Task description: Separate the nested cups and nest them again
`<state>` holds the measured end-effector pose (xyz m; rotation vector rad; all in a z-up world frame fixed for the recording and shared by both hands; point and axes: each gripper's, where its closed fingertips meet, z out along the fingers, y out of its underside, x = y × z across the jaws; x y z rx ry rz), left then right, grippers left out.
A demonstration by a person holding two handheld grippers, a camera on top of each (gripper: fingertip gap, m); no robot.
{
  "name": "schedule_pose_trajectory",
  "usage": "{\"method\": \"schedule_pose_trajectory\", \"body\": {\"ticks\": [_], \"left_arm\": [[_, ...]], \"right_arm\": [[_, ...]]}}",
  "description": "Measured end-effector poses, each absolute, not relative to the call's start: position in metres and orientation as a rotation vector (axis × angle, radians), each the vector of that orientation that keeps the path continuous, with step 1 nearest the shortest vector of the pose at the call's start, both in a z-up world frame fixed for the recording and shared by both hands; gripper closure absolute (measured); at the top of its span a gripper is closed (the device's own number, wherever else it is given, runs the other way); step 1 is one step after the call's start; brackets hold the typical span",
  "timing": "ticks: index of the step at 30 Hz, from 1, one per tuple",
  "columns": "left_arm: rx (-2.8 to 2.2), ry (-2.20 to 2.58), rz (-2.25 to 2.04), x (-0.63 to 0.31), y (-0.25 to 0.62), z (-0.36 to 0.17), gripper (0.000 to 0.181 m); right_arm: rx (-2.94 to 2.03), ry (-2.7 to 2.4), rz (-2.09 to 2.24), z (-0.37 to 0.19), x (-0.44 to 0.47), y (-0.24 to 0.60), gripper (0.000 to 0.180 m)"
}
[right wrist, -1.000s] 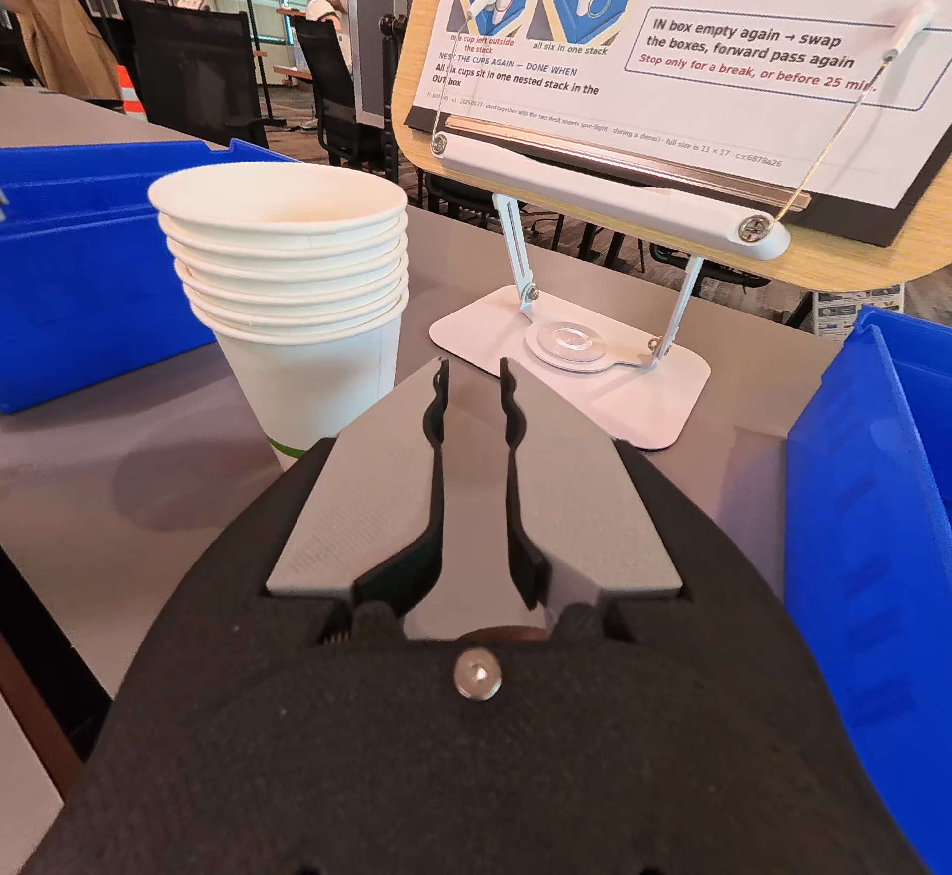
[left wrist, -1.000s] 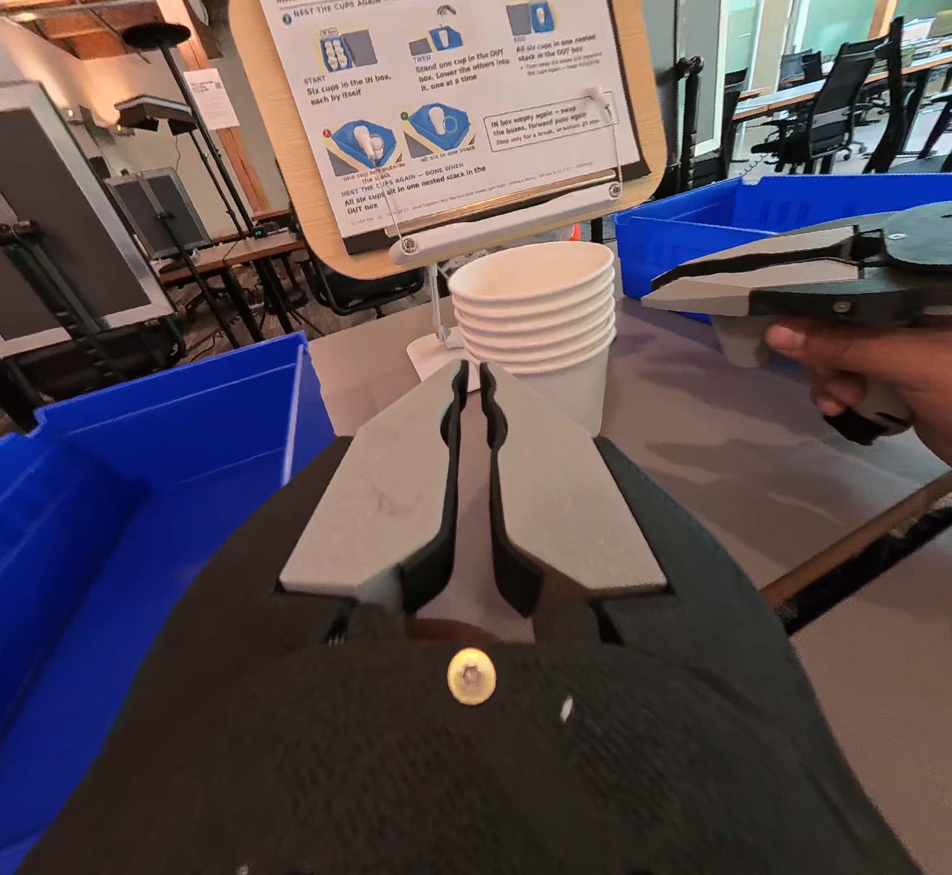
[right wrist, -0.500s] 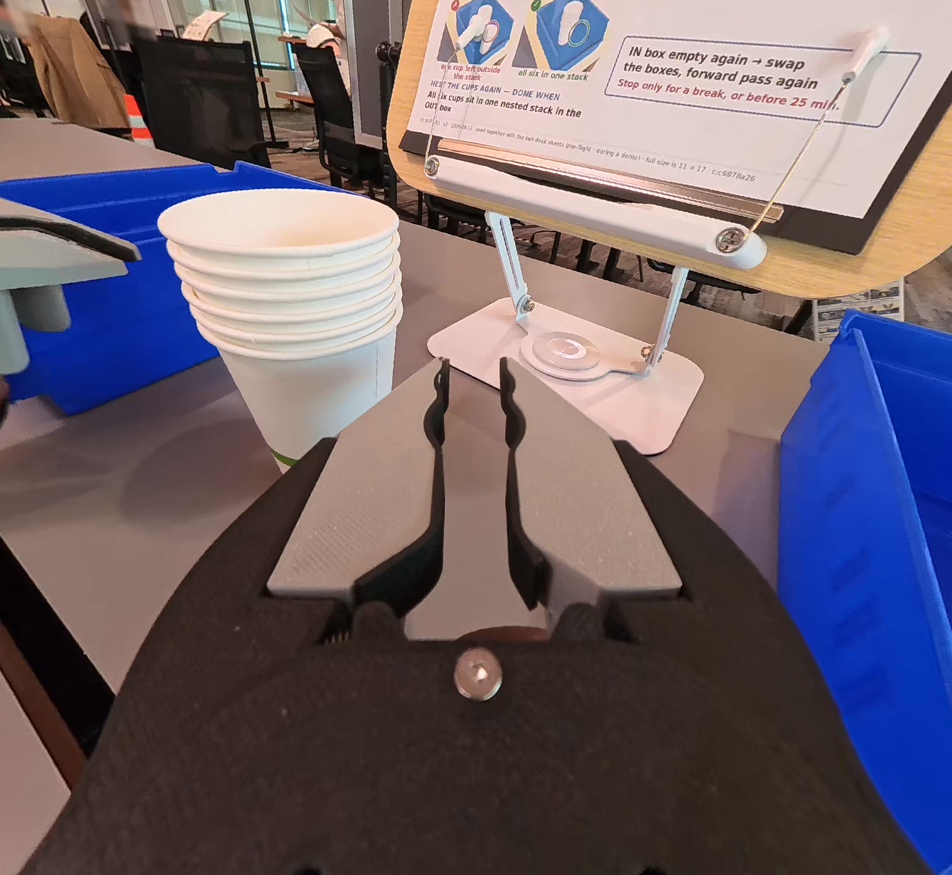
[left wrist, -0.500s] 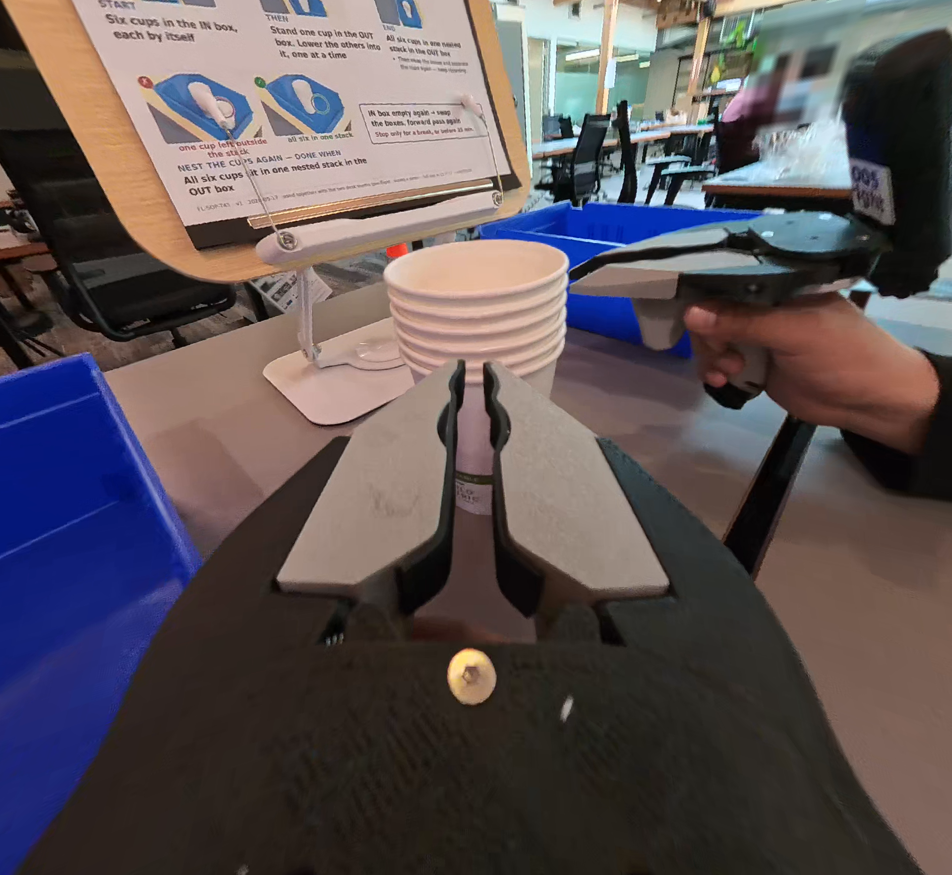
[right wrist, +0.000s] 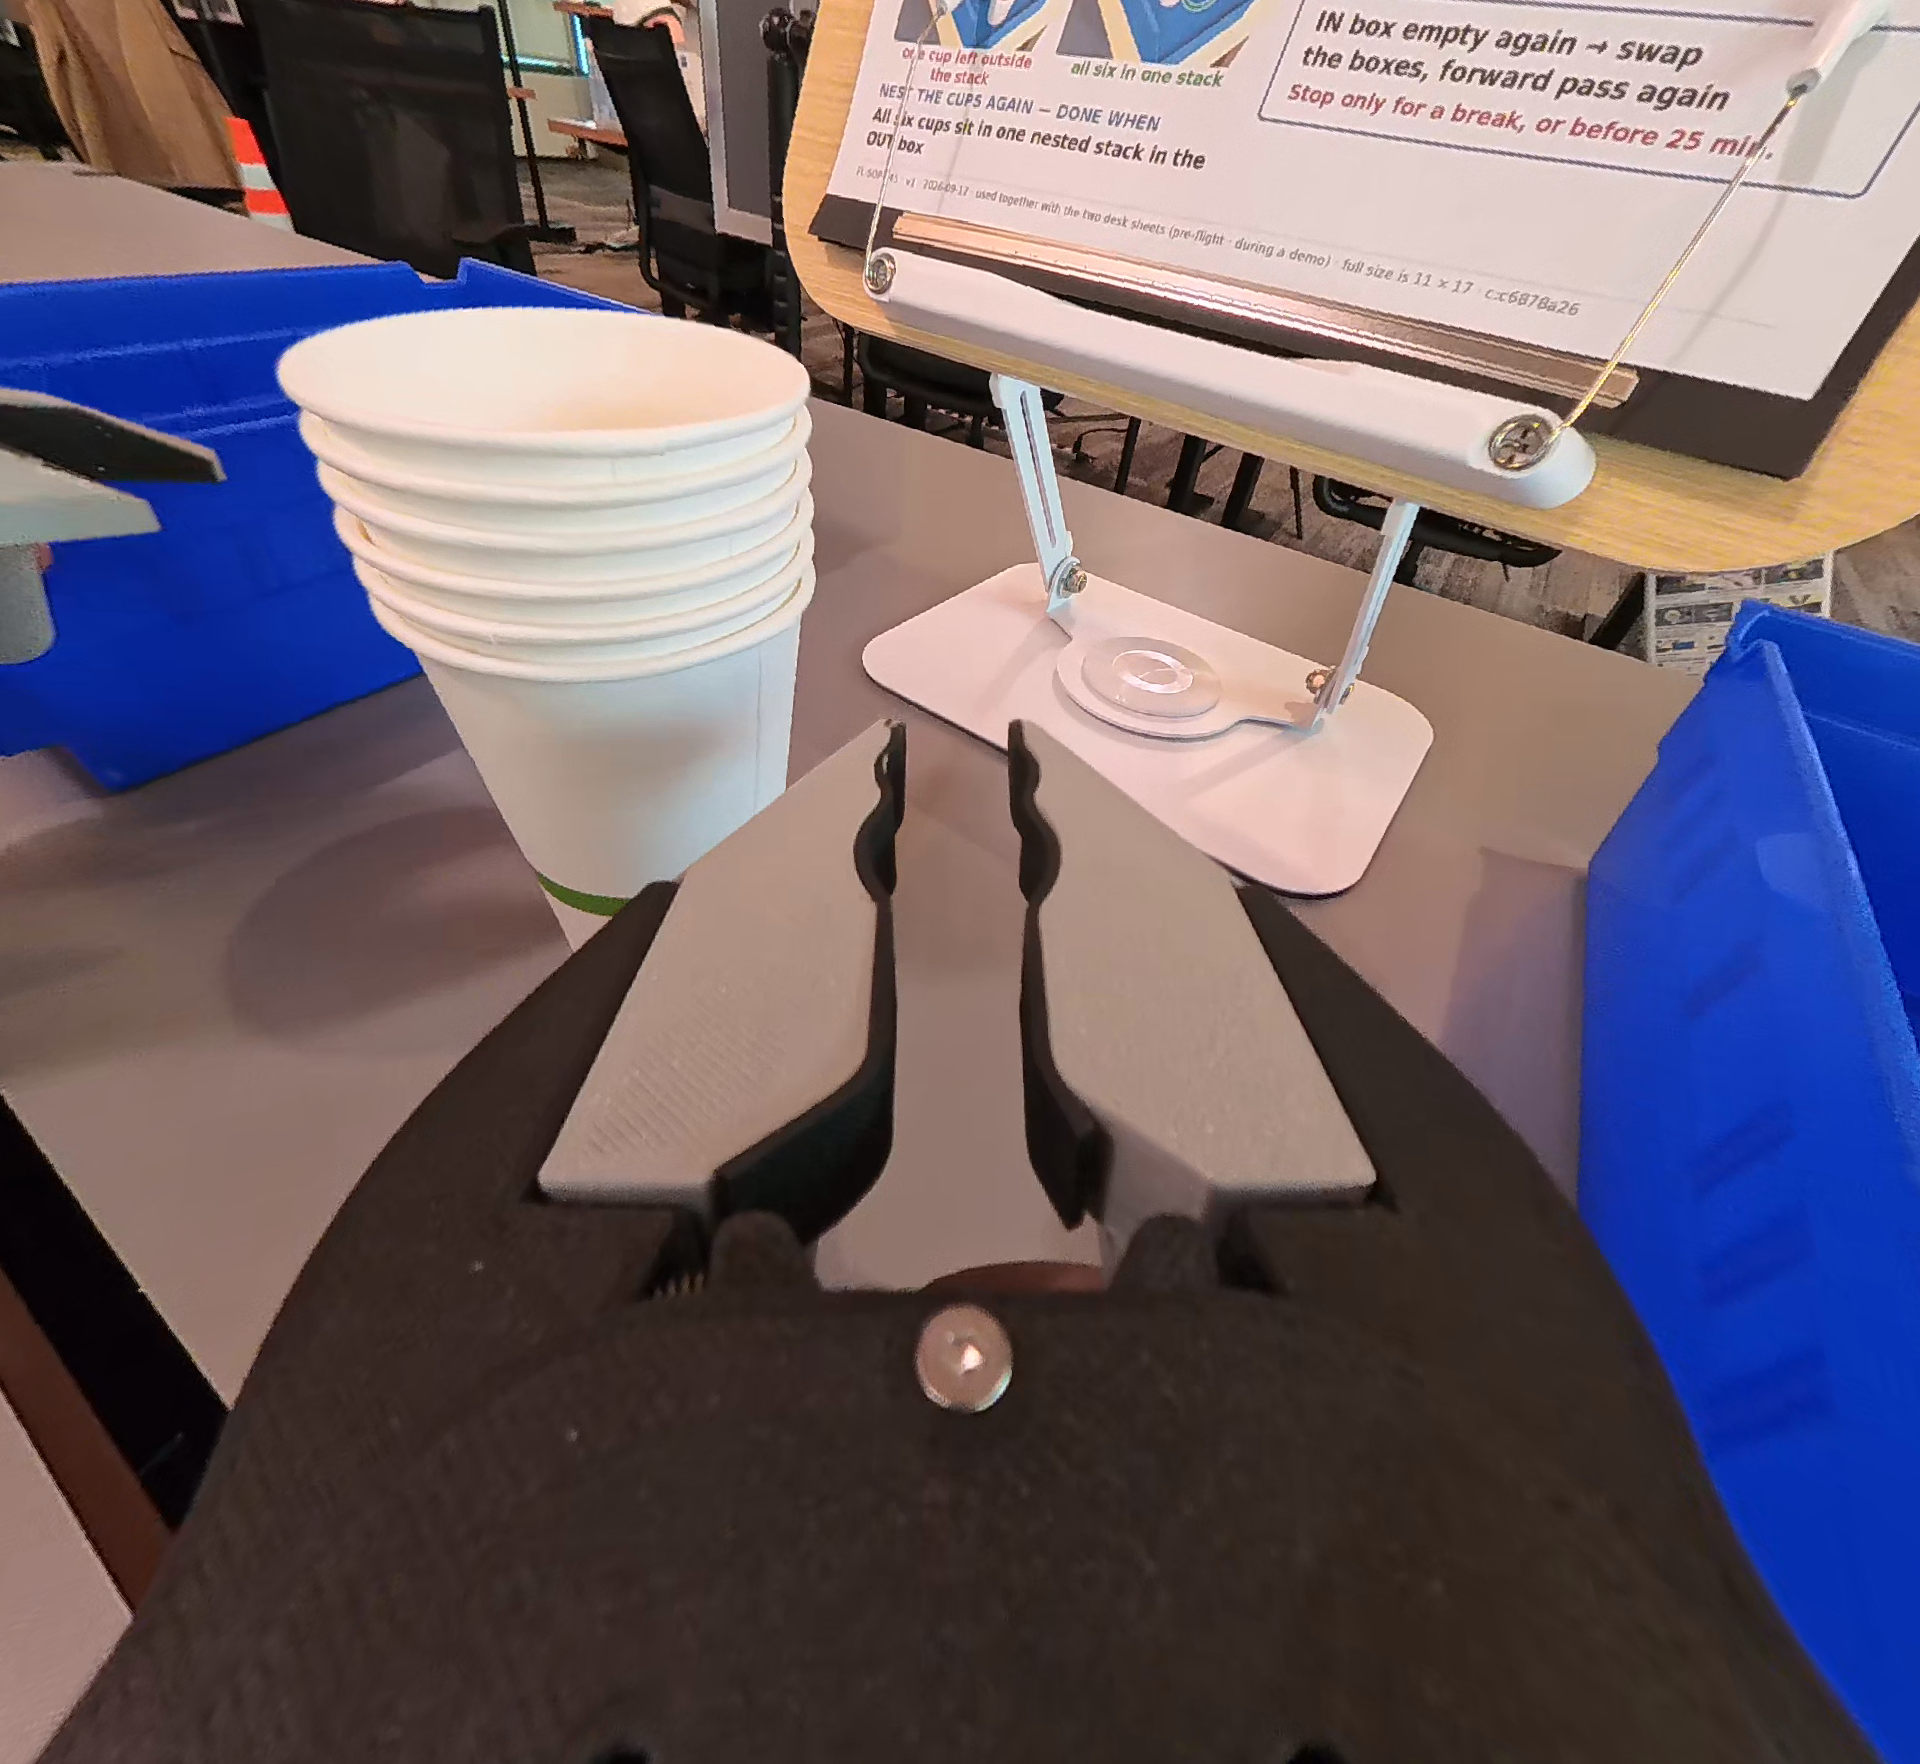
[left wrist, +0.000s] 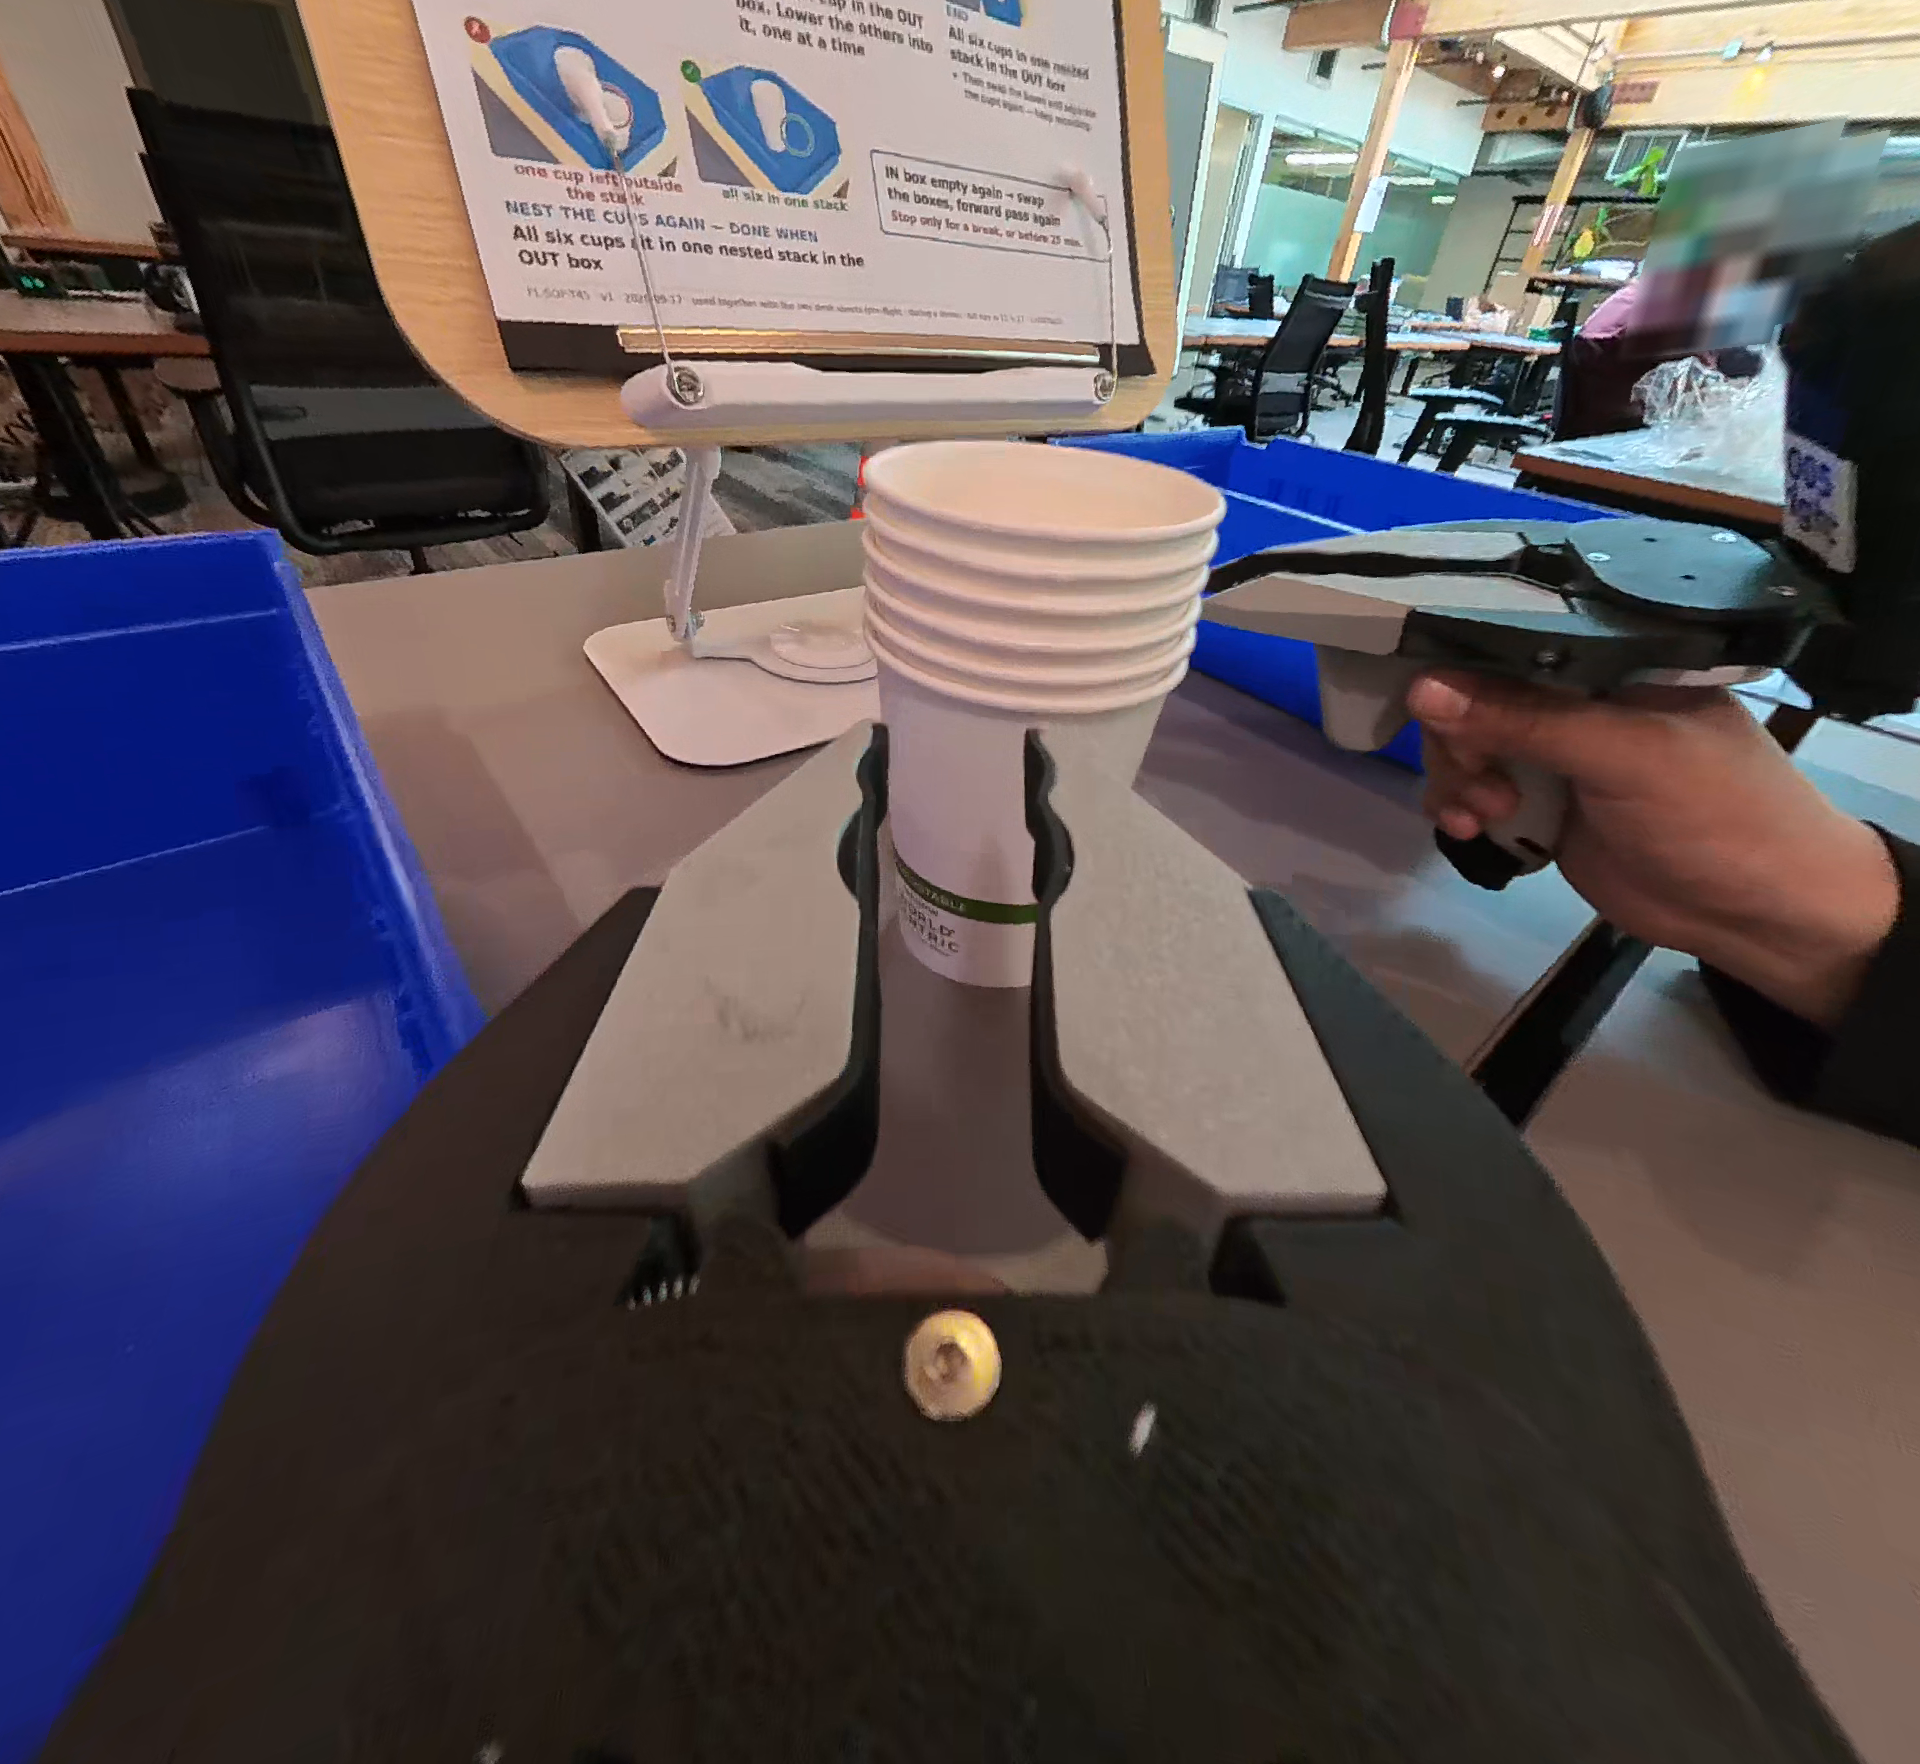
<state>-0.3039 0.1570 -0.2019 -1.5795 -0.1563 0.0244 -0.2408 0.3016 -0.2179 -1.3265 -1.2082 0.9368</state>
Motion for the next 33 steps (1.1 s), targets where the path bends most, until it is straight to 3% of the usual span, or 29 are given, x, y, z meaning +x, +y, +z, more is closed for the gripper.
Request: {"method": "schedule_pose_trajectory", "body": {"ticks": [33], "left_arm": [[-1.776,-0.084,0.156,-0.304,0.171,-0.243,0.157]], "right_arm": [[-1.359,-1.277,0.924,-0.234,-0.246,0.296,0.165]]}}
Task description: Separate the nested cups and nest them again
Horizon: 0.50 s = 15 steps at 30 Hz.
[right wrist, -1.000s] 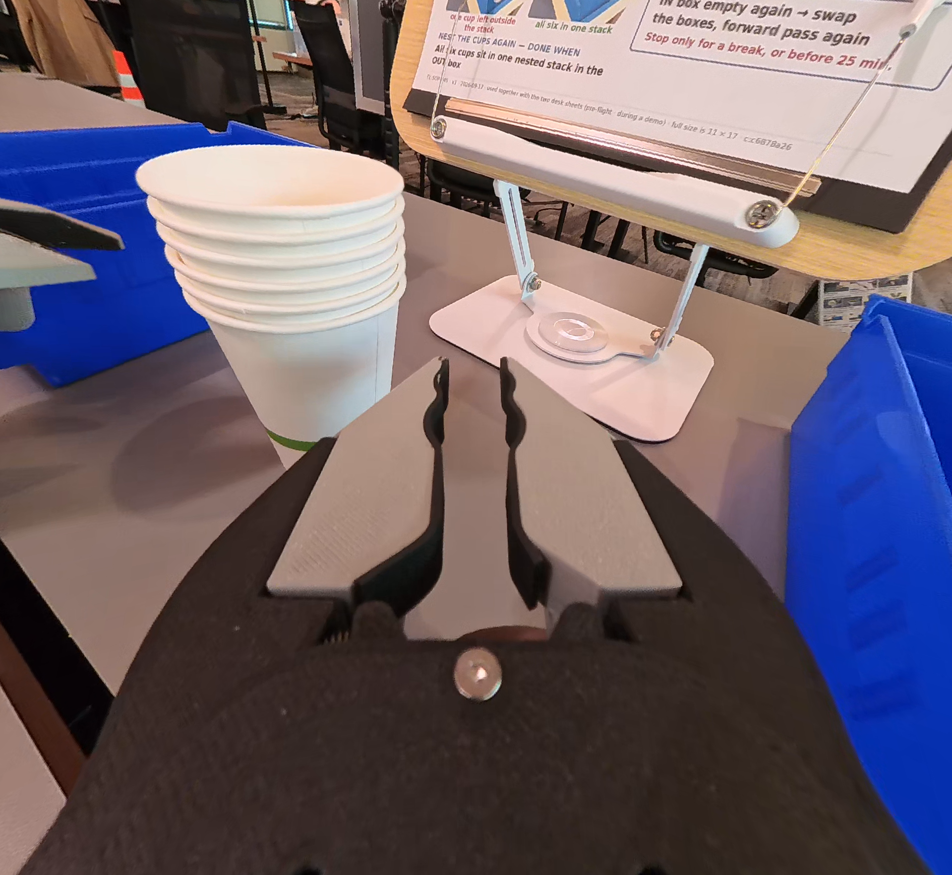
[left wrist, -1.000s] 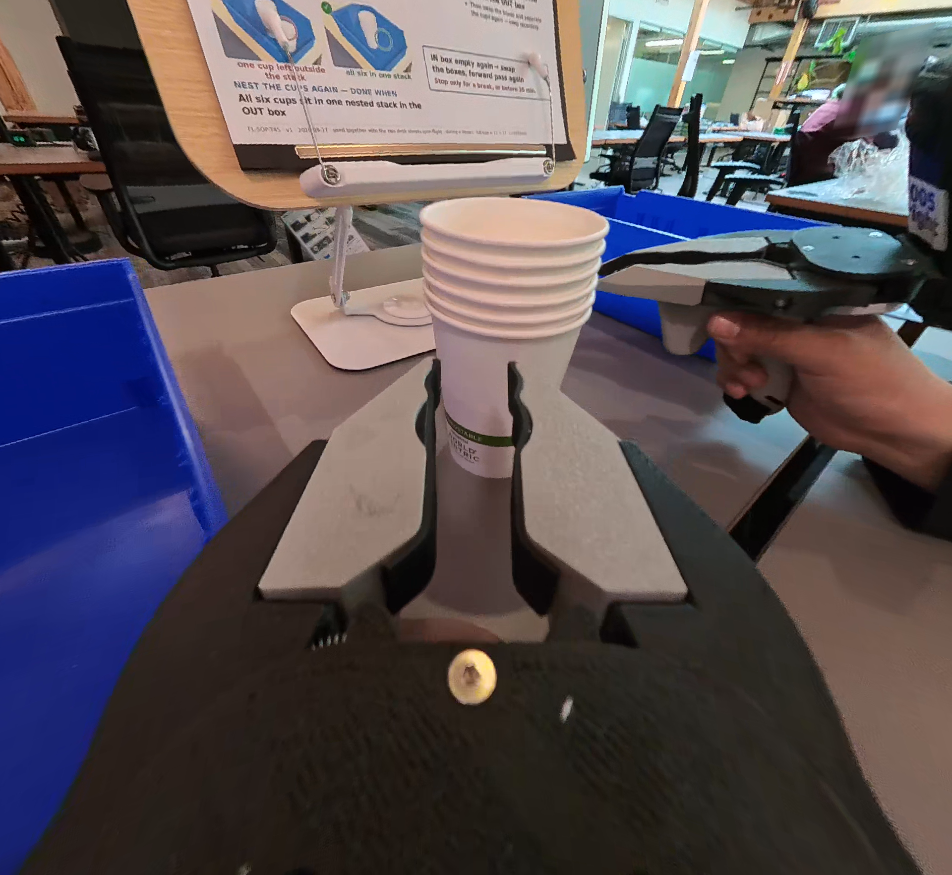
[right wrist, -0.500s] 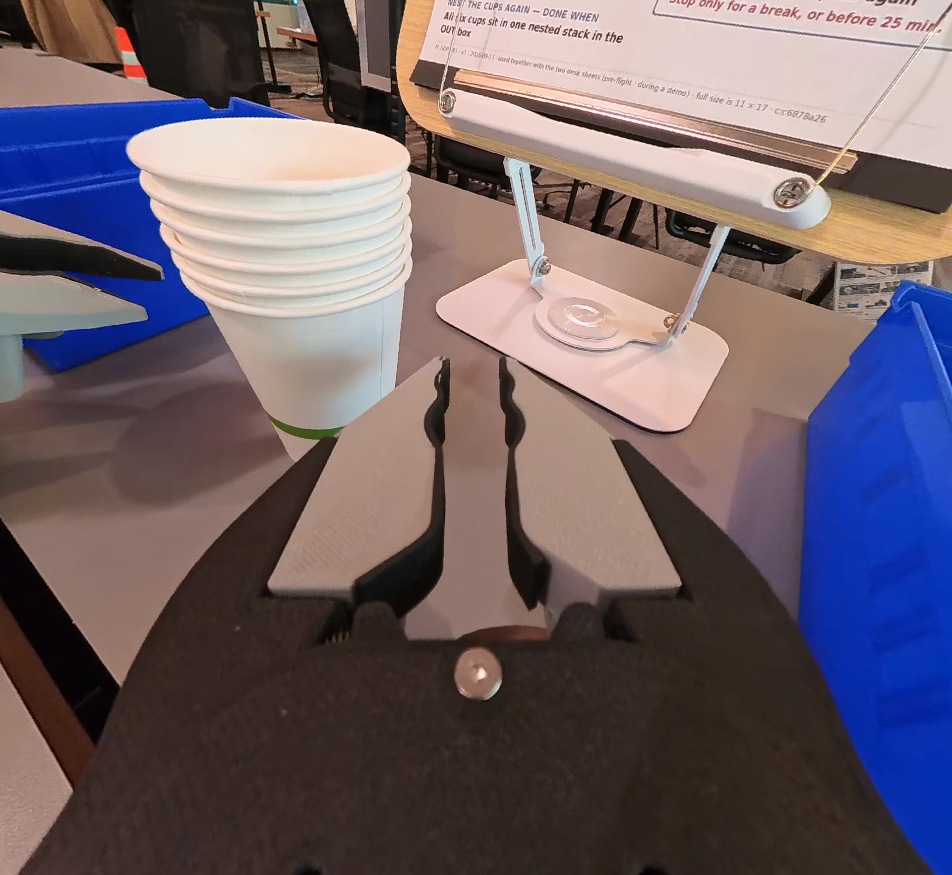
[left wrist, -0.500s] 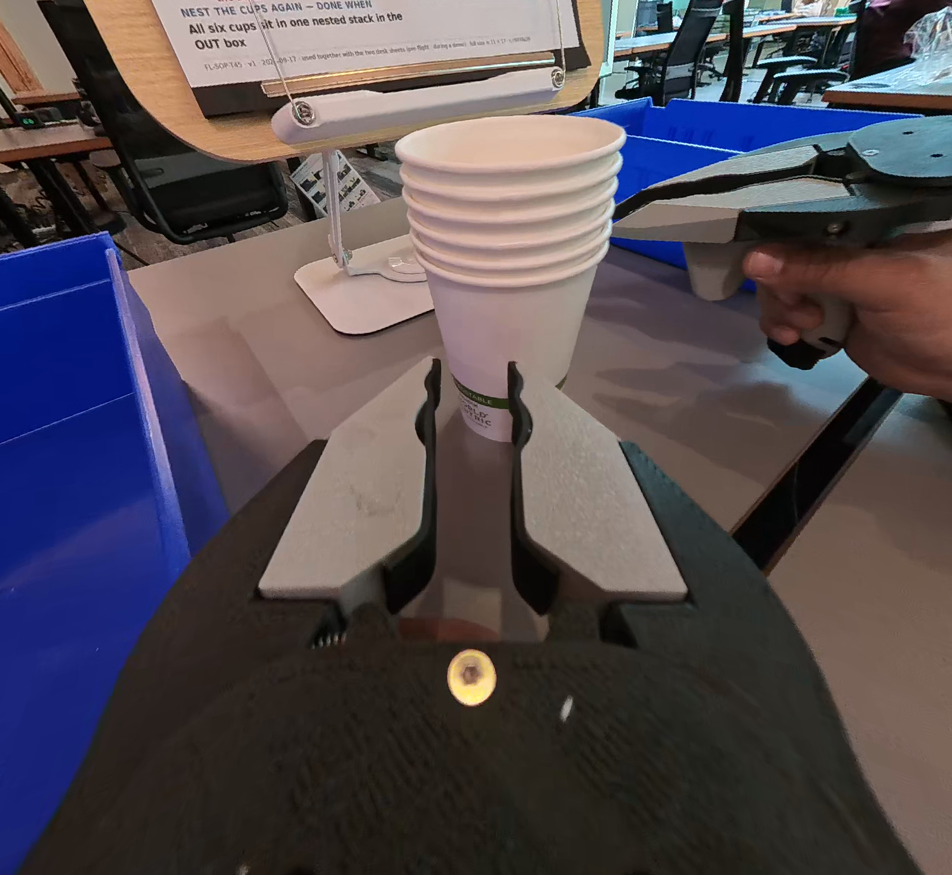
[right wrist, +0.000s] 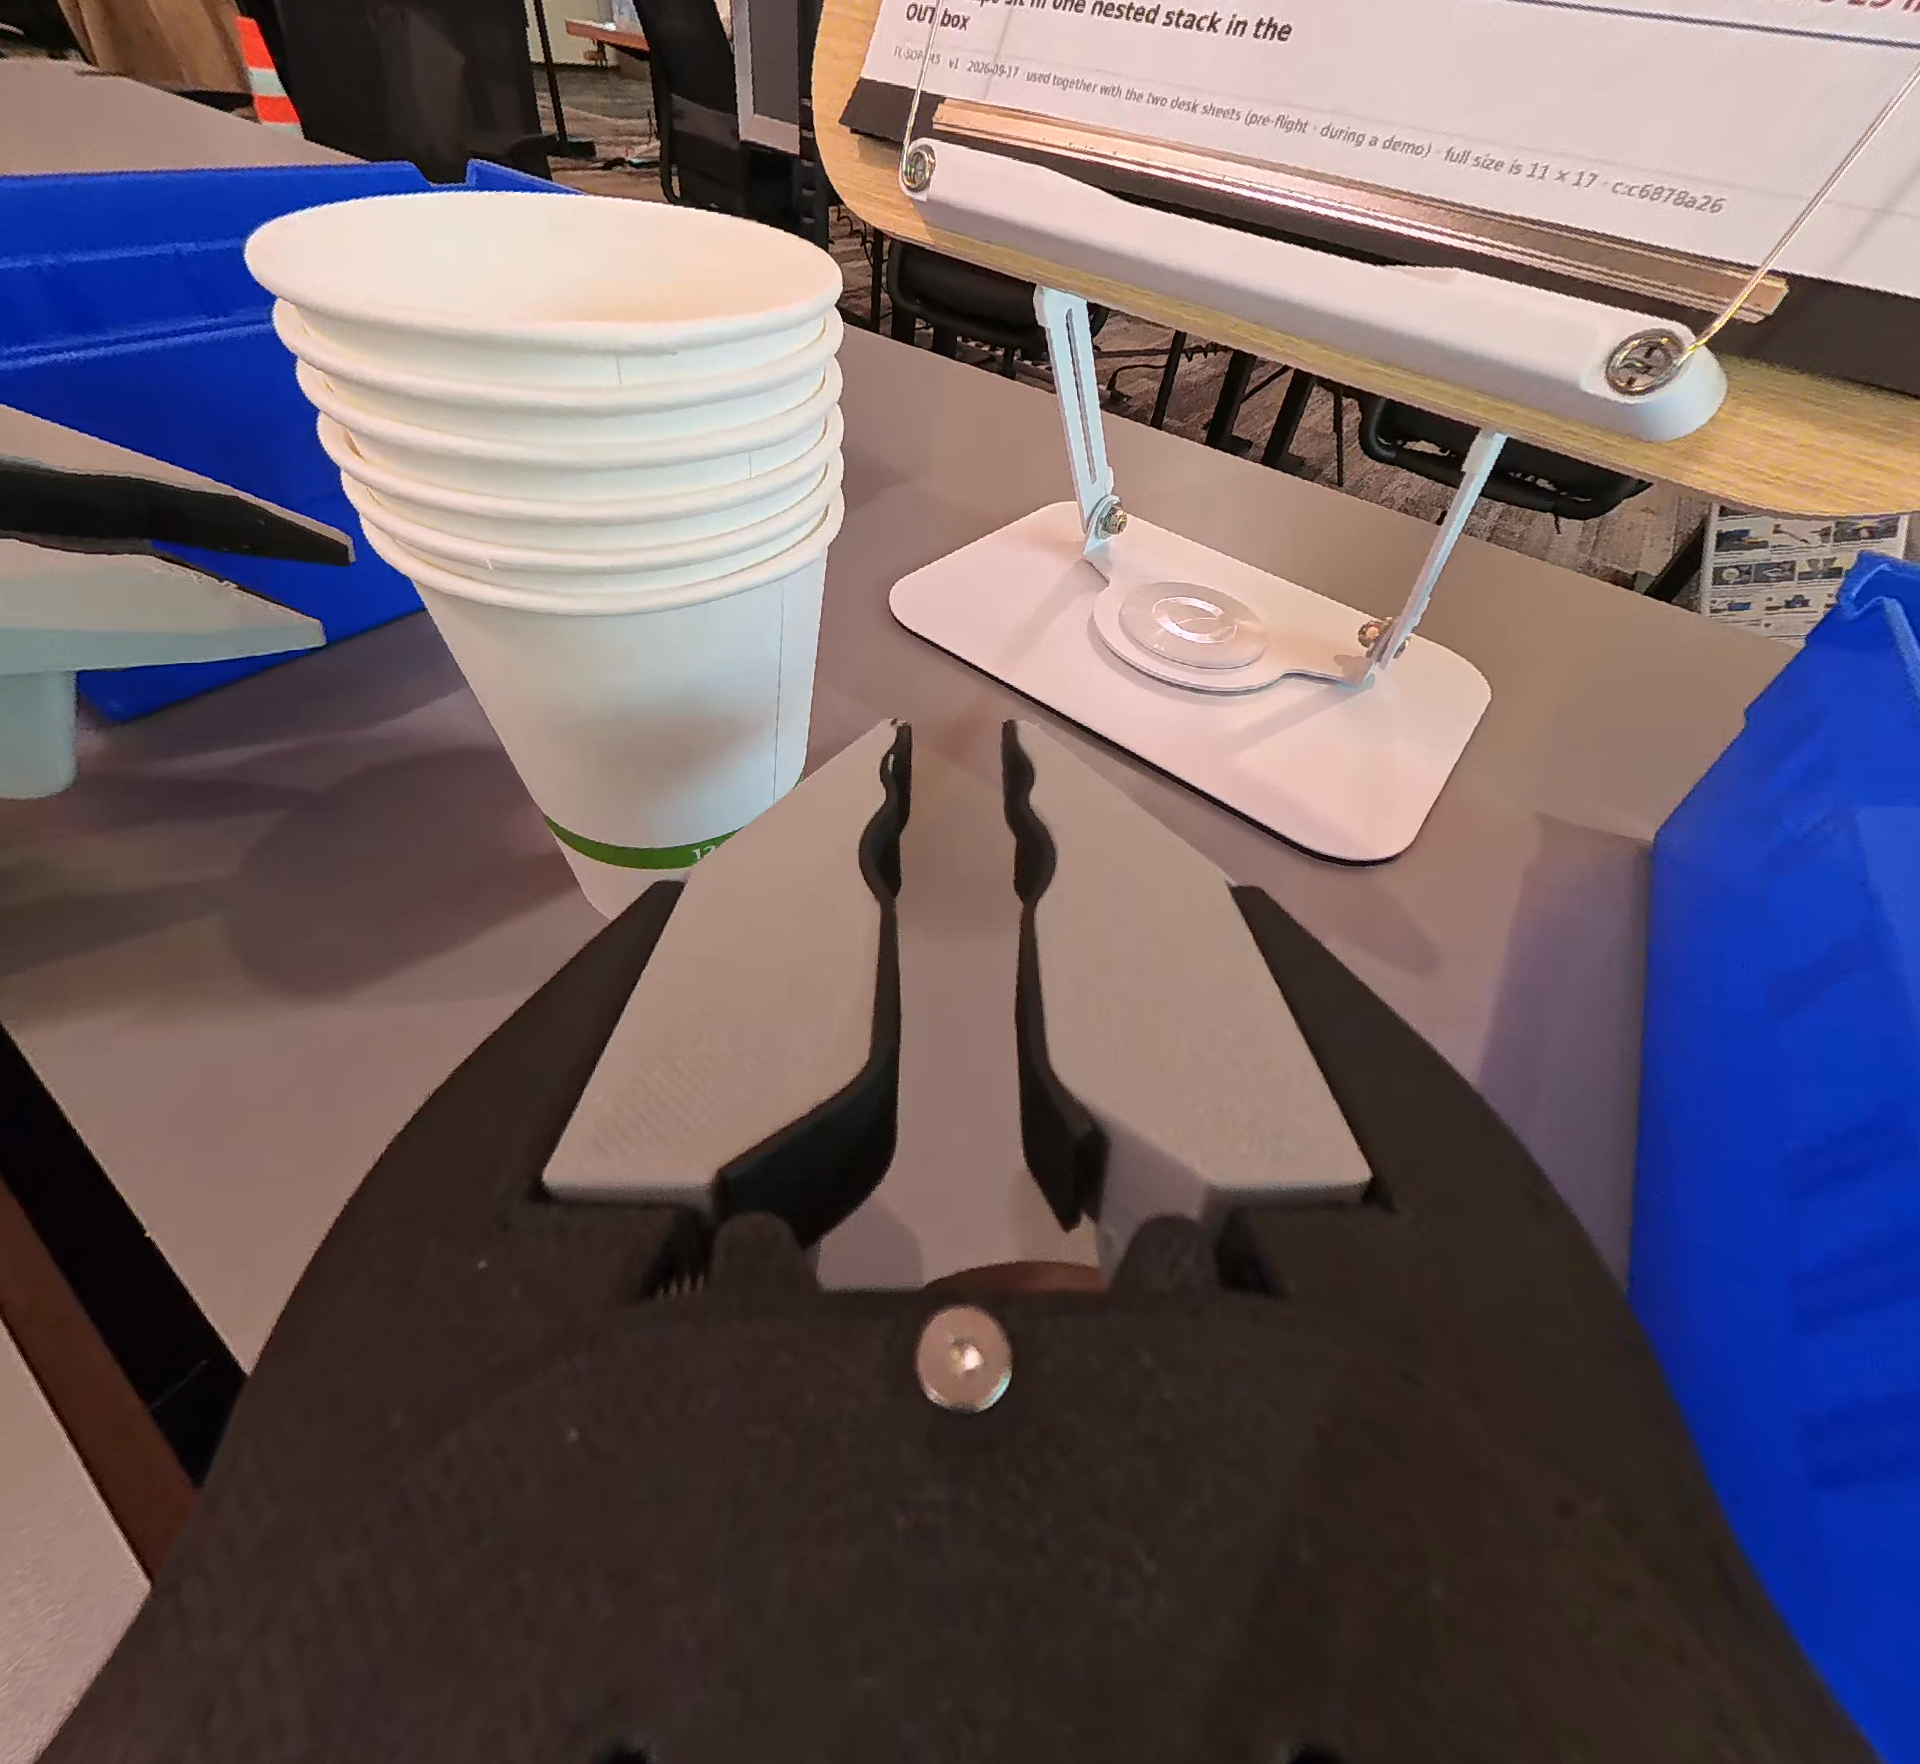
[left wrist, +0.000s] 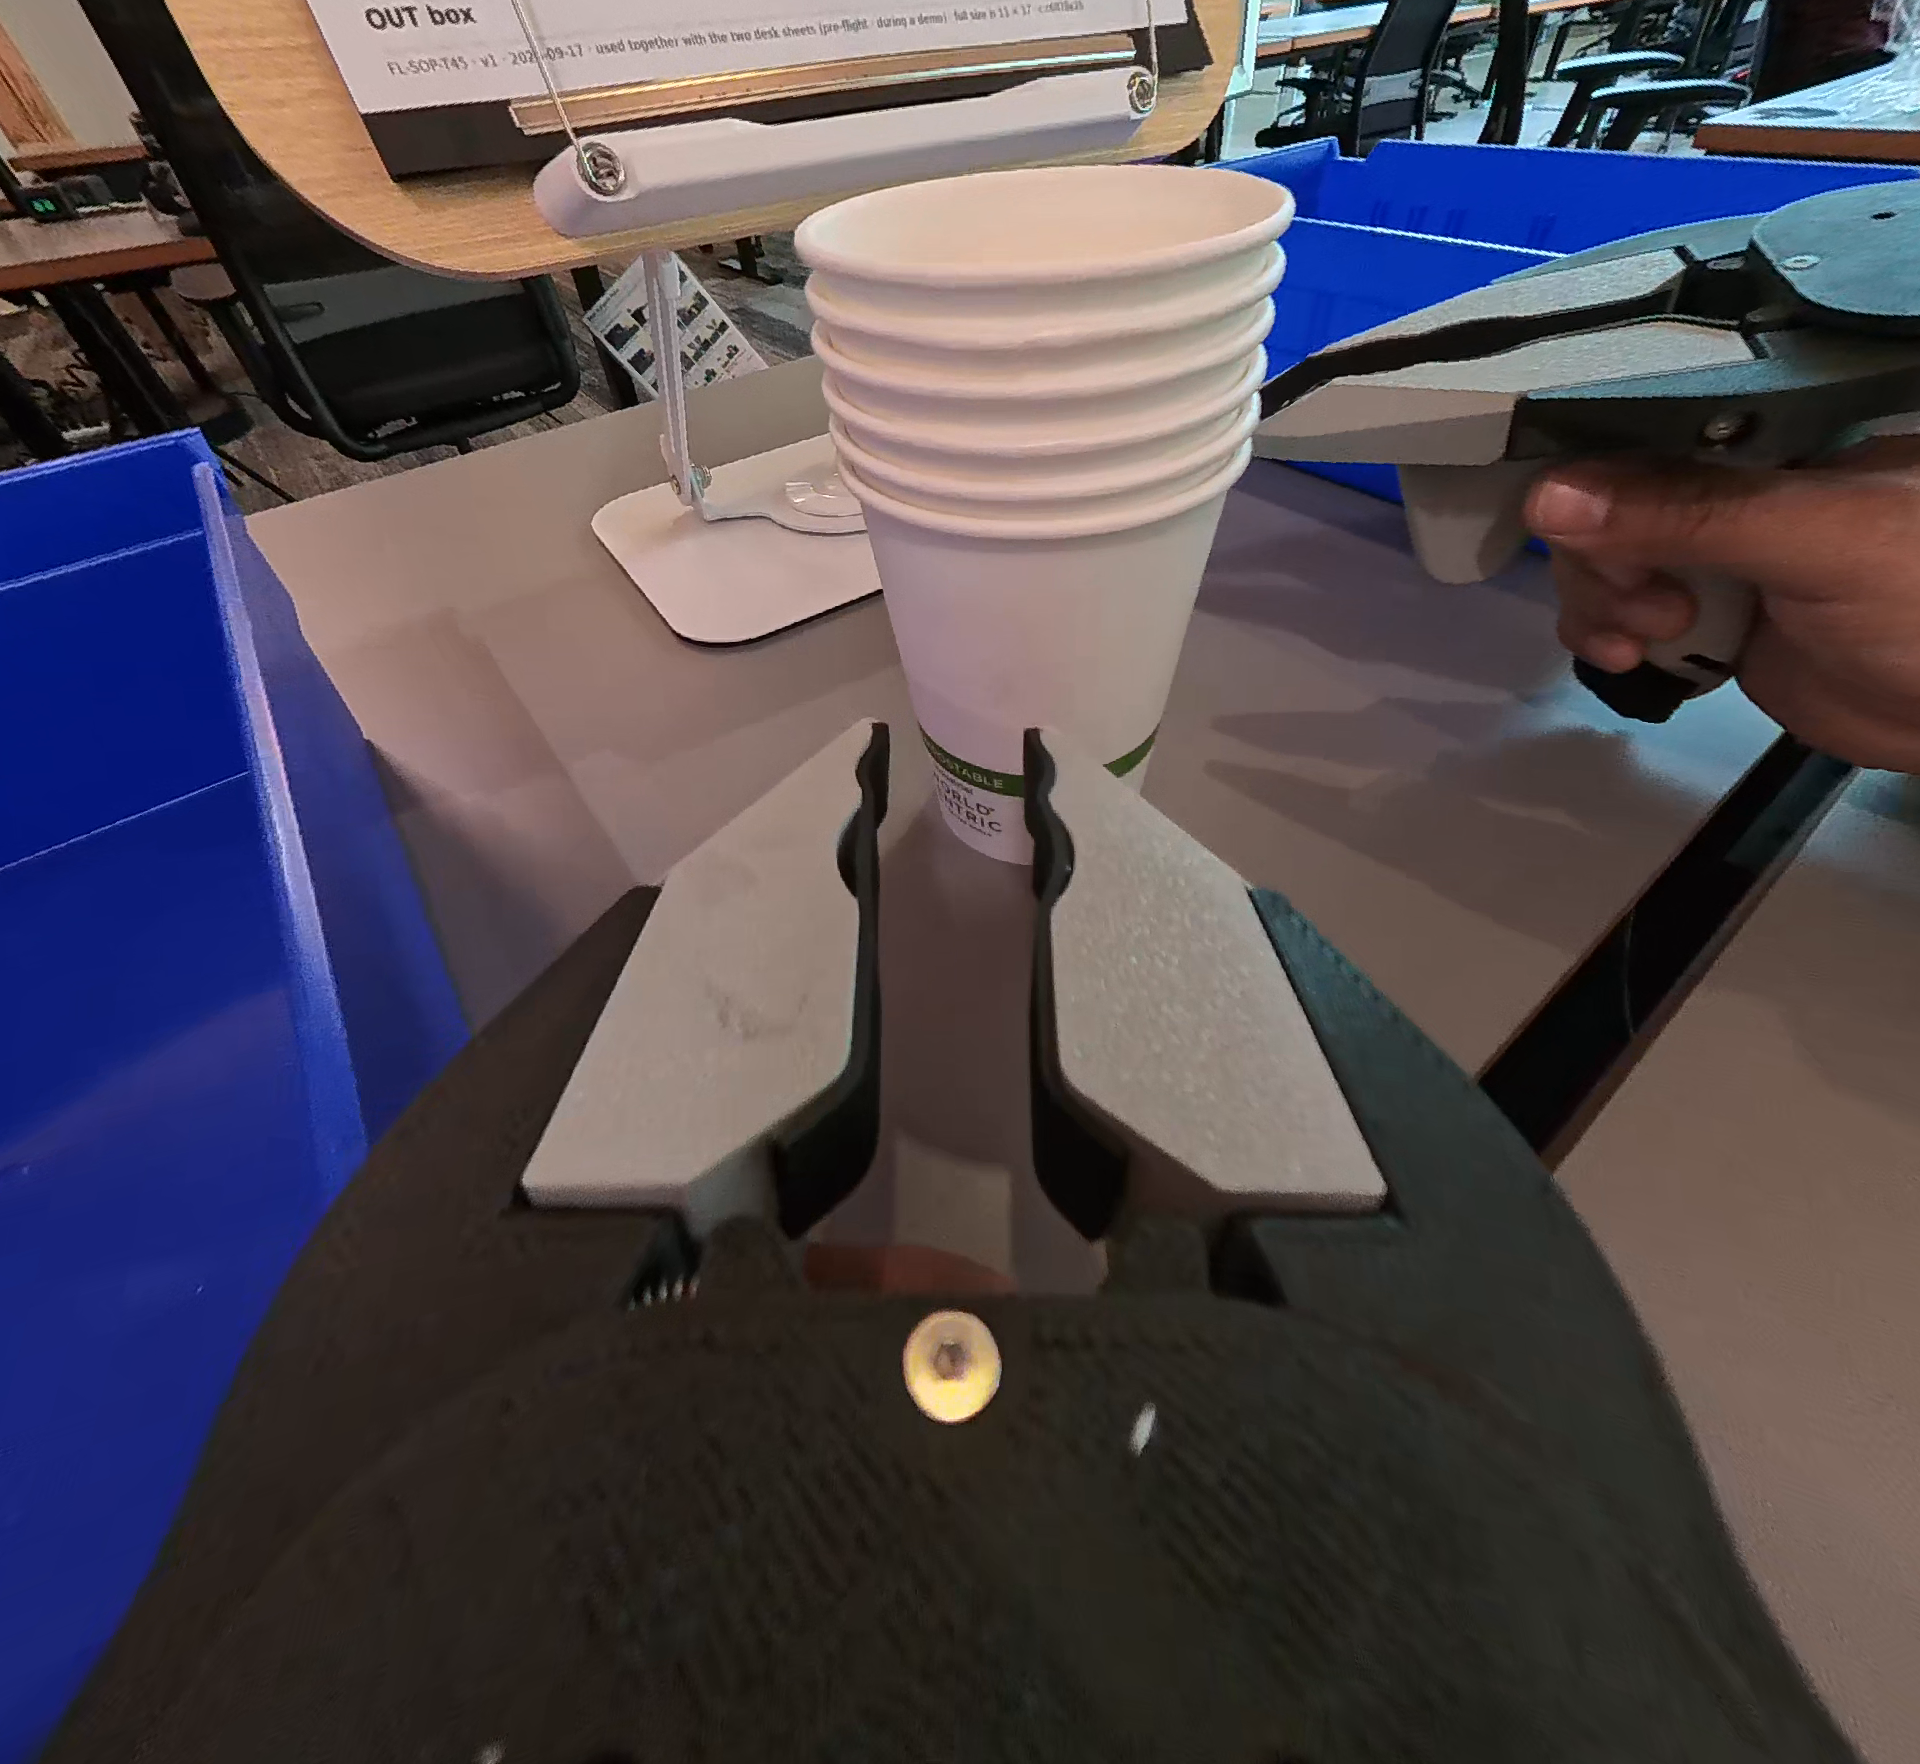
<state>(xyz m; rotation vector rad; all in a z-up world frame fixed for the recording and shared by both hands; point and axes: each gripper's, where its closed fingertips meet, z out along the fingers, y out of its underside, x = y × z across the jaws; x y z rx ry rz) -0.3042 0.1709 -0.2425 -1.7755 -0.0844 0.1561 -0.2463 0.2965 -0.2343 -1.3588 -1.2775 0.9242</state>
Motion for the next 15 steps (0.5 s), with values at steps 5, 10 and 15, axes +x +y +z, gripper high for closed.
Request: {"method": "schedule_pose_trajectory", "body": {"ticks": [5,10,15], "left_arm": [[-1.767,-0.084,0.167,-0.3051,0.1700,-0.2400,0.157],[-1.763,-0.089,0.165,-0.3061,0.1693,-0.2387,0.158],[-1.766,-0.079,0.169,-0.3047,0.1696,-0.2388,0.158]], "right_arm": [[-1.351,-1.294,0.926,-0.2353,-0.2465,0.2947,0.178],[-1.350,-1.320,0.920,-0.2382,-0.2473,0.2921,0.180],[-1.349,-1.312,0.917,-0.2372,-0.2468,0.2935,0.180]]}}
